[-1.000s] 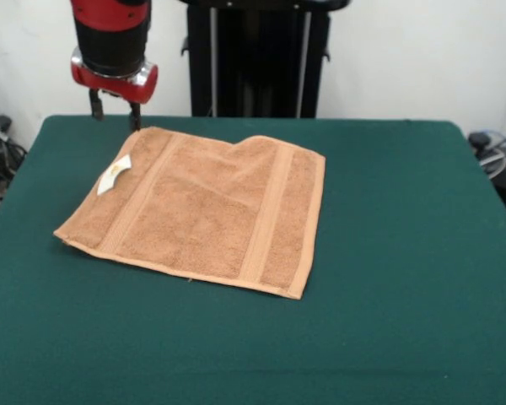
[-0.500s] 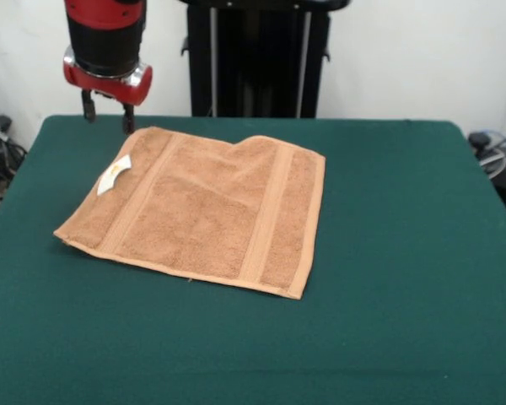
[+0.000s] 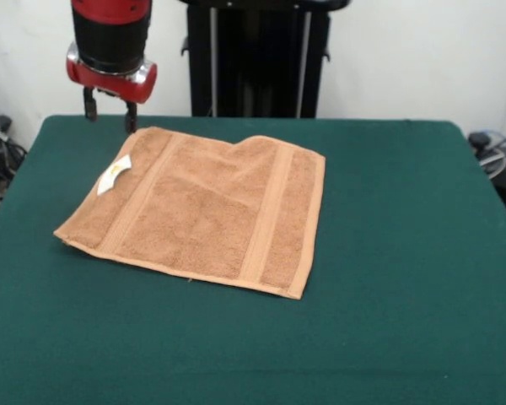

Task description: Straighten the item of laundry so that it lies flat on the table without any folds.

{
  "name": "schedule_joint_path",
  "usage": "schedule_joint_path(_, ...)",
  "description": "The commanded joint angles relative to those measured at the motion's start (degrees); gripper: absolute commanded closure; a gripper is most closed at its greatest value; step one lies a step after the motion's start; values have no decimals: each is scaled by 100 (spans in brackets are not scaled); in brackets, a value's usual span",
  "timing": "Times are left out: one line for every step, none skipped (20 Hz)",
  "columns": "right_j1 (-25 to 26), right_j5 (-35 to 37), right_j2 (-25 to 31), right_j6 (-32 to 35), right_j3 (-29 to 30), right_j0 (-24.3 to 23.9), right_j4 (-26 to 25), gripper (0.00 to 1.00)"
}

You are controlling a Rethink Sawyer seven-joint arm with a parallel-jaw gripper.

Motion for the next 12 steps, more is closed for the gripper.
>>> schedule_joint_path(-191, -360, 280, -646, -47, 211, -155, 0)
schedule_joint_path(-187, -398, 288, -646, -44, 203, -158, 0)
schedule_joint_path(-181, -388, 286, -664, -60, 211, -170, 0)
schedule_joint_path(-200, -419, 281, -650, -44, 212, -180, 0)
schedule_joint_path(-220, -450, 276, -637, -27, 213, -191, 0)
schedule_joint_path(-217, -445, 275, -632, -34, 216, -187, 0)
schedule_joint_path(-216, -440, 277, -644, -41, 222, -195, 0)
schedule_joint_path(-220, -432, 278, -647, -42, 225, -192, 0)
schedule_joint_path(-231, -422, 272, -647, -41, 237, -197, 0)
schedule_joint_path(-226, -420, 277, -663, -49, 231, -199, 0)
schedule_joint_path(-224, -416, 280, -680, -59, 232, -206, 0)
schedule_joint_path(-224, -433, 289, -700, -64, 227, -218, 0)
